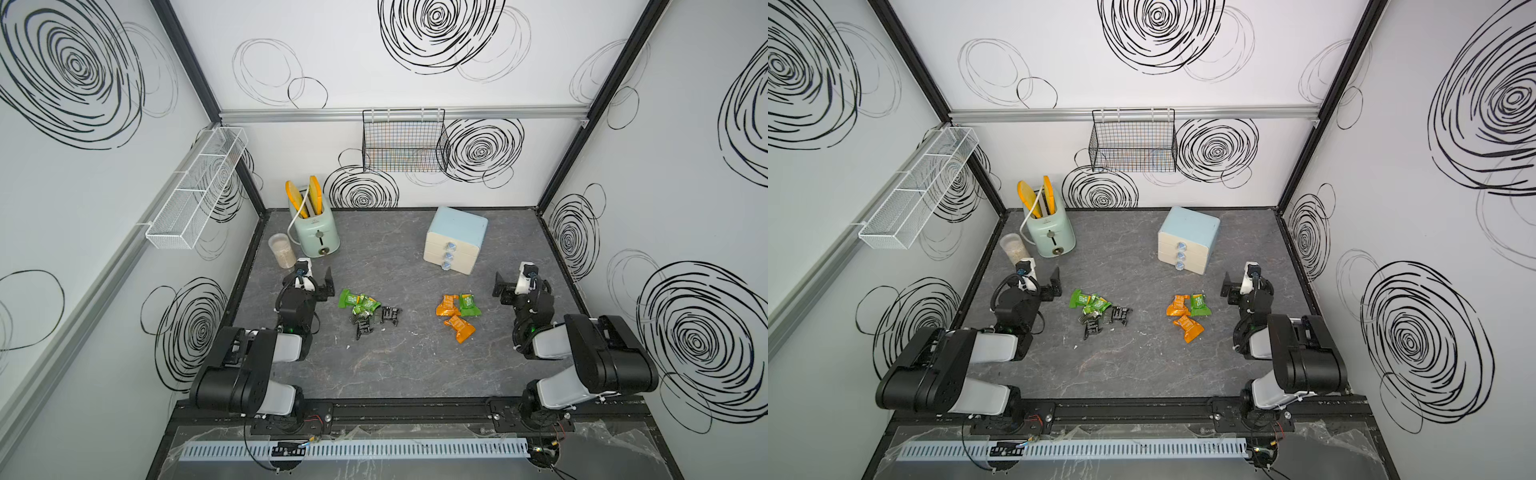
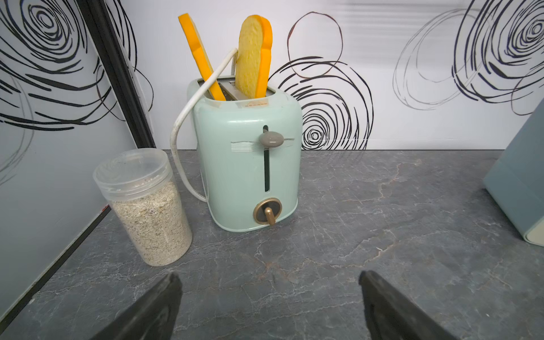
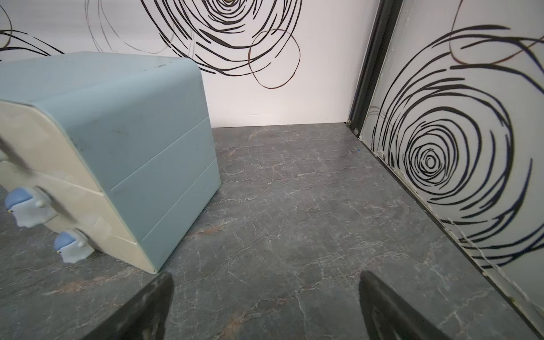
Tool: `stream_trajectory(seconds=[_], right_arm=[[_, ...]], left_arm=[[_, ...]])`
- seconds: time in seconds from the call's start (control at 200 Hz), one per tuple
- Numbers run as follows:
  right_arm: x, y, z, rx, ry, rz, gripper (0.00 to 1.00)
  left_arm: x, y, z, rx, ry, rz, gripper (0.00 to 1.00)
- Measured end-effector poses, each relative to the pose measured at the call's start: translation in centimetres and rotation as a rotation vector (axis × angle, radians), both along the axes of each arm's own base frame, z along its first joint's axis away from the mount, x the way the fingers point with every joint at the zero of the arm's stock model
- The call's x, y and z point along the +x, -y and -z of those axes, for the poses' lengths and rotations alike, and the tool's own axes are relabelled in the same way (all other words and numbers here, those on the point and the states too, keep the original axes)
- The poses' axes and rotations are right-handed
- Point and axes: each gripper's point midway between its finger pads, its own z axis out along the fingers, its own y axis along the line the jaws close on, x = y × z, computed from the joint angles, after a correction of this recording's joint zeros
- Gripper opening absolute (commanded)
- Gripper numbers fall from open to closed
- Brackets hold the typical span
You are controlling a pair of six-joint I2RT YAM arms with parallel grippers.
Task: Place the cookies into the drawer by color
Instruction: Move the storage box to the center of the board.
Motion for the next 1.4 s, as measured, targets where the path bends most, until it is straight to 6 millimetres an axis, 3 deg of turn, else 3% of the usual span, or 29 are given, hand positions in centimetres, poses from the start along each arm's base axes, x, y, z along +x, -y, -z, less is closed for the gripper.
stream_trajectory(seconds=[0.74,0.86,1.02,1.126,1.236,1.401], right_arm=[[-0.1,0.3,-0.1,-0.002,-0.001,0.02,0.99],[0.4,1.1,-1.6,0.008,0.002,0.075,0.99],[3.8,2.4,-5.3,0.091,-0.023,0.142,0.99],[5.0,2.4,-6.1,0.151,-0.064,0.134,0.99],[6.3,2.0,-5.1,0.214,-0.163,0.106,0.99],[8.5,1.7,-2.7,0.297,-0.313,0.063,0.99]], left_arm=[[0.0,-0.2,0.0,0.0,-0.002,-0.013,0.98],[-0.4,-0.9,-0.7,0.001,-0.007,-0.053,0.98],[0.9,-0.5,-4.2,-0.014,0.013,-0.056,0.98],[3.5,1.0,-7.6,-0.074,0.02,-0.009,0.98],[6.2,4.1,-10.6,-0.137,0.019,0.084,0.98],[10.0,11.6,-10.6,-0.199,-0.09,0.282,0.98]])
